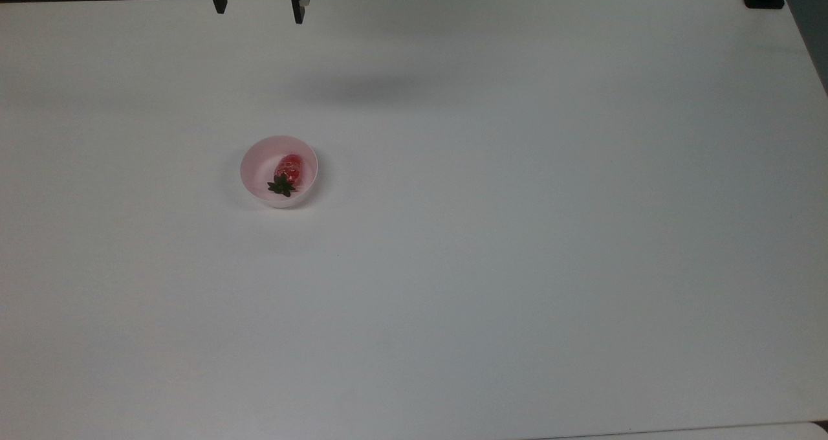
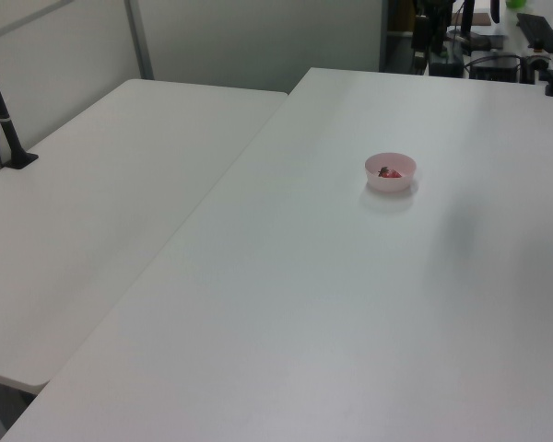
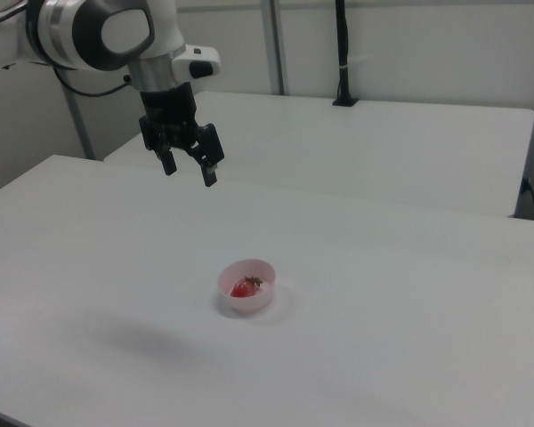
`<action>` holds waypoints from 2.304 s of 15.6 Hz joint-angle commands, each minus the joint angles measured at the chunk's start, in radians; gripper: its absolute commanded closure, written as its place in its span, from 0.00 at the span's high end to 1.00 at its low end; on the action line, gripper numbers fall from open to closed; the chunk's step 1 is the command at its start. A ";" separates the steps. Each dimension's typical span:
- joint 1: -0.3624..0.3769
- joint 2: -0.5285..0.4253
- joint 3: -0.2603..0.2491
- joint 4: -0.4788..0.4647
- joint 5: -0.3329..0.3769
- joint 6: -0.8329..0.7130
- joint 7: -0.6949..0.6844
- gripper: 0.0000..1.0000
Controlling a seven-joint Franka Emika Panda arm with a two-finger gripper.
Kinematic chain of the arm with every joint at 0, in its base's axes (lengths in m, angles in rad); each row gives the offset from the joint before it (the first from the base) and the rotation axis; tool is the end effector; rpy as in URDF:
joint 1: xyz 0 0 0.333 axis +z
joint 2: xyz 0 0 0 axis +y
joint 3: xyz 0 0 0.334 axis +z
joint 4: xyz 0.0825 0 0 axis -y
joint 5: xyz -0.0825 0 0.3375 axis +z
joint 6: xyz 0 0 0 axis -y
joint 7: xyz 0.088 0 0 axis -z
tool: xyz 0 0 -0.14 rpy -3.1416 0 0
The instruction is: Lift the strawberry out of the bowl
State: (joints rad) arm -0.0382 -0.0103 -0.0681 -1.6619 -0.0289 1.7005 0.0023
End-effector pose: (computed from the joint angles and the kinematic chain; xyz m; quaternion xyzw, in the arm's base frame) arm 0.5135 -0.0587 0.5873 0.9982 -0.0527 0.0237 0.0153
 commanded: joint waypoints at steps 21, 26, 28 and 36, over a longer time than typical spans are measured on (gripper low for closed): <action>-0.003 0.058 -0.027 -0.058 -0.020 0.080 -0.231 1.00; -0.003 0.173 -0.025 -0.131 -0.014 0.269 -0.099 1.00; -0.005 0.210 -0.025 -0.142 -0.005 0.304 -0.084 0.99; -0.006 0.345 -0.025 -0.141 0.000 0.452 -0.010 0.61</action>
State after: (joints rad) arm -0.0482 0.2962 -0.0902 -1.7964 -0.0355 2.0975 -0.0271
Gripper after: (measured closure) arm 0.379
